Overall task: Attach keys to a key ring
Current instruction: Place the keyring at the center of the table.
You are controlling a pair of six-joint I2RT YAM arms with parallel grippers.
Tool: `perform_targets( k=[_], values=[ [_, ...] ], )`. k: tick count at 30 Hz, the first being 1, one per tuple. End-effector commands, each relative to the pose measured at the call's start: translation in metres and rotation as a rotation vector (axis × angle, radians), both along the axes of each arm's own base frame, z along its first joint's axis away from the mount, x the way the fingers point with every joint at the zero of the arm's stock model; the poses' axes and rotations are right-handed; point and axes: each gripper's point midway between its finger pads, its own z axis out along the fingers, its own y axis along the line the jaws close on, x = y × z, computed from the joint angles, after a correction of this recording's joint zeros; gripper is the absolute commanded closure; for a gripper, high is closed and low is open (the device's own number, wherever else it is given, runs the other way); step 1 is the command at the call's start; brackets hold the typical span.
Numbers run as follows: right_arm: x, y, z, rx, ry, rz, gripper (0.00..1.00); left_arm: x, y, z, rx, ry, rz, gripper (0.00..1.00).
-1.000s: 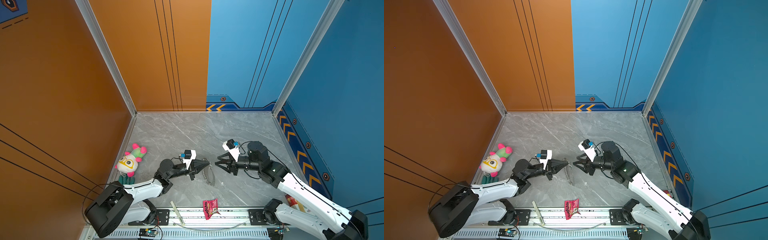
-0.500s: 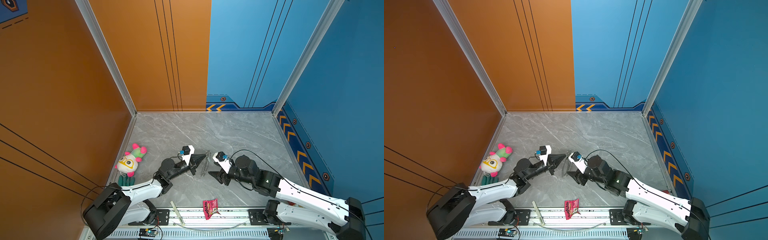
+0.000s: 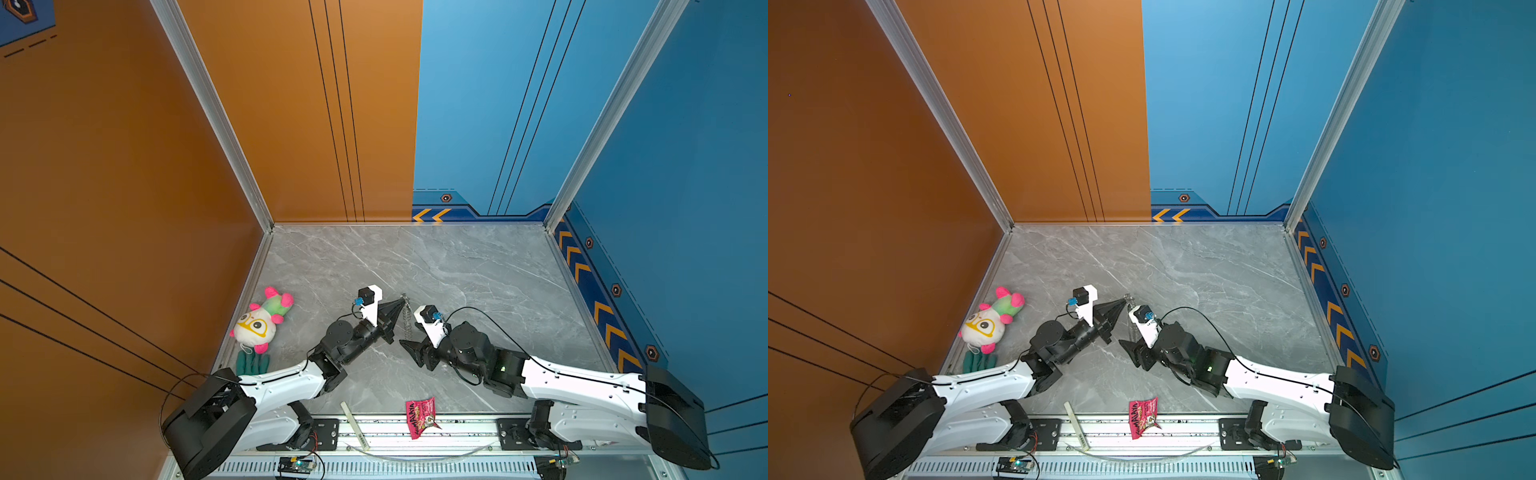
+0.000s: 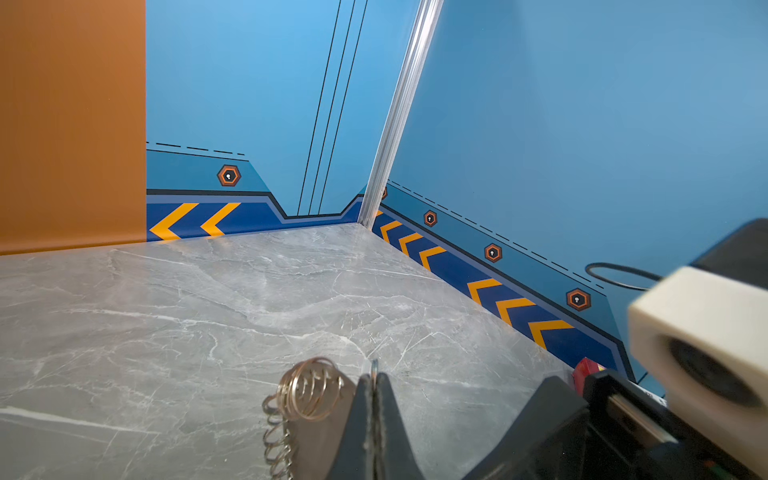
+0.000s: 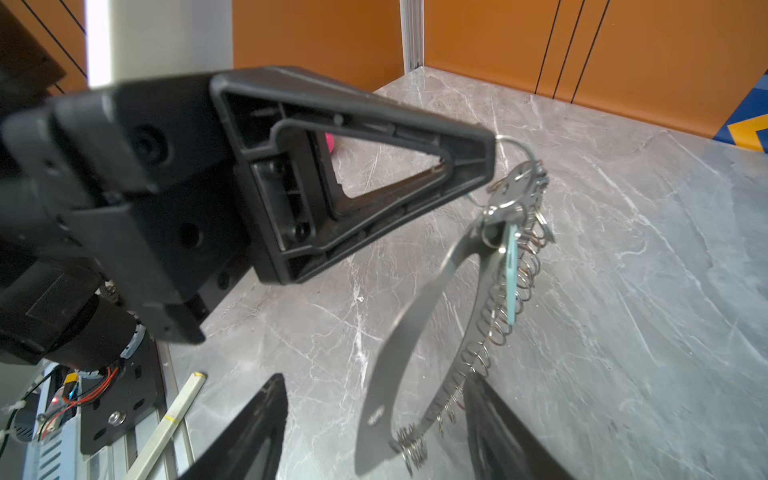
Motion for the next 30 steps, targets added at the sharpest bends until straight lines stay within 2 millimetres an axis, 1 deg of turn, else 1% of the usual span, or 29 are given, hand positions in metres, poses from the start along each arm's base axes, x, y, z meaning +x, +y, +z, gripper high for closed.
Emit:
perform_targets(
  k=[1, 5, 9, 12, 17, 19, 21, 25, 28, 30],
  values=[
    [0.013, -0.001, 0.013, 0.058, -0.029, -0.091, 0.33, 0.005, 0.003, 0.026, -0.063, -0.033, 0.060, 1.00],
    [0.023, -0.014, 0.002, -0.017, -0.046, -0.173, 0.45, 0.007, 0.006, 0.026, -0.065, -0.026, 0.083, 1.00],
    [0.025, -0.017, -0.003, -0.063, -0.058, -0.169, 0.57, 0.009, 0.008, 0.025, -0.068, -0.018, 0.104, 1.00],
    [0.030, -0.016, -0.006, -0.077, -0.041, -0.156, 0.66, 0.007, 0.005, 0.029, -0.077, -0.020, 0.082, 1.00],
    [0.039, -0.013, -0.010, -0.061, -0.006, -0.145, 0.71, 0.004, 0.003, 0.036, -0.097, -0.027, 0.068, 1.00],
    [0.041, -0.009, -0.012, -0.076, 0.001, -0.140, 0.78, 0.003, 0.003, 0.038, -0.098, -0.032, 0.068, 1.00],
    [0.044, -0.010, -0.014, -0.103, 0.001, -0.158, 0.85, 0.003, 0.004, 0.038, -0.096, -0.028, 0.076, 1.00],
    [0.043, -0.013, -0.010, -0.120, -0.016, -0.151, 0.99, 0.011, 0.009, 0.027, -0.068, 0.007, 0.129, 1.00],
    [0.036, -0.015, -0.006, -0.166, -0.012, -0.096, 1.00, 0.024, 0.019, 0.014, -0.010, 0.084, 0.217, 1.00],
    [0.031, -0.020, -0.005, -0.224, 0.006, -0.070, 1.00, 0.029, 0.022, 0.010, 0.028, 0.107, 0.242, 1.00]
  ],
)
